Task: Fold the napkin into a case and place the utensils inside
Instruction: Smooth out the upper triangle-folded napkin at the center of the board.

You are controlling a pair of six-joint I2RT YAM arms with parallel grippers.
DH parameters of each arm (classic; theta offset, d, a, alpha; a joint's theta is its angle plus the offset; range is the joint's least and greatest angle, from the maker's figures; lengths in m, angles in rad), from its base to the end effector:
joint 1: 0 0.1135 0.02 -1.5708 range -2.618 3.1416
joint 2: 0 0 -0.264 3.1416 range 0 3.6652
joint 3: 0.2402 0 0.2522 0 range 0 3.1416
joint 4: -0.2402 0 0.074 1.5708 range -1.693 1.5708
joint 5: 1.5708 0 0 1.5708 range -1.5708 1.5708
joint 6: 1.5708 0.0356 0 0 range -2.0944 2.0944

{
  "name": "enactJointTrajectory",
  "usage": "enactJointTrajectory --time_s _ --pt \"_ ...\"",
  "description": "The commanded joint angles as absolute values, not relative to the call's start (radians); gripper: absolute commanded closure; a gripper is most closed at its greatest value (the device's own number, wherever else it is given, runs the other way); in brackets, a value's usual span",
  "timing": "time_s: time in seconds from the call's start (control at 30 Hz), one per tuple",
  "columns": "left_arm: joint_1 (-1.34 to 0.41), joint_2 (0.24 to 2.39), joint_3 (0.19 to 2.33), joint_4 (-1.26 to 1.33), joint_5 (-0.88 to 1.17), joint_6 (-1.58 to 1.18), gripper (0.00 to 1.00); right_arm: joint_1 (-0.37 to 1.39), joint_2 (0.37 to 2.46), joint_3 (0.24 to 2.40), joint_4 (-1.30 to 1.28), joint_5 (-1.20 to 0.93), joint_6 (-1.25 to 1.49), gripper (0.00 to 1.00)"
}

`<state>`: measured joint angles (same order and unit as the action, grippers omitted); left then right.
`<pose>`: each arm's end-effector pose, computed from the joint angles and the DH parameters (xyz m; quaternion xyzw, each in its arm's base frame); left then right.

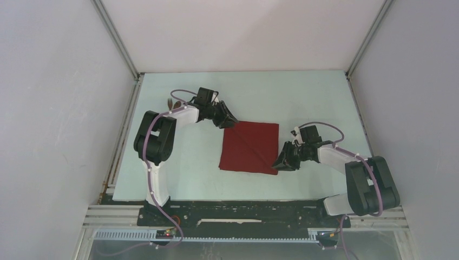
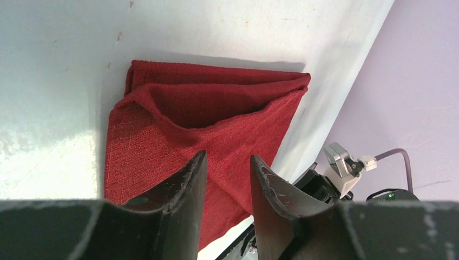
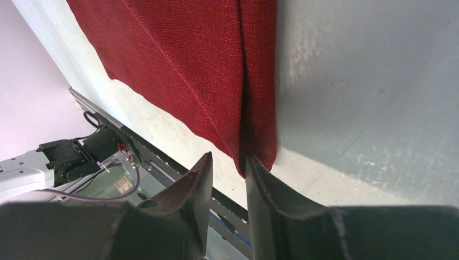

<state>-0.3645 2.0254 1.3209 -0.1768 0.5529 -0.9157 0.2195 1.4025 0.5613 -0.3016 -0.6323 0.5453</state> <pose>0.3930 -0.1700 0.1573 -0.1576 0.8964 -0.4002 0.1073 0.2164 0.0698 0.1377 0.0855 0.9272 0.3572 0.0739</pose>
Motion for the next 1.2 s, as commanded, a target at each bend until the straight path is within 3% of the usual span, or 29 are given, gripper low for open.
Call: enactJointTrajectory --time_s 0.0,0.1,0.4,0.6,0.77,0.97,1.17 --pt "-0.364 2.032 1.376 -0.170 0.548 -0.905 0.61 0.226 1.341 0.557 -0.290 -0.627 0.554 0.62" --pt "-0.362 2.044 1.382 -0.169 0.544 -0.906 0.61 0.223 1.338 0.557 -0.297 -0.624 0.549 0.63" --pt "-0.359 2.101 1.439 -0.170 0.574 -0.918 0.60 0.223 1.396 0.542 -0.250 -0.599 0.558 0.81" --pt "-0.359 2.146 1.493 -0.177 0.568 -0.913 0.60 0.222 1.415 0.517 -0.233 -0.552 0.567 0.82" --pt "-0.356 2.150 1.533 -0.227 0.576 -0.885 0.57 0.212 1.360 0.554 -0.293 -0.549 0.564 0.71" --pt "-0.355 2.036 1.555 -0.297 0.555 -0.813 0.41 0.228 1.229 0.653 -0.437 -0.475 0.513 0.41" --pt "-0.356 1.983 1.484 -0.245 0.597 -0.854 0.37 0.266 1.338 0.663 -0.236 -0.672 0.583 0.28"
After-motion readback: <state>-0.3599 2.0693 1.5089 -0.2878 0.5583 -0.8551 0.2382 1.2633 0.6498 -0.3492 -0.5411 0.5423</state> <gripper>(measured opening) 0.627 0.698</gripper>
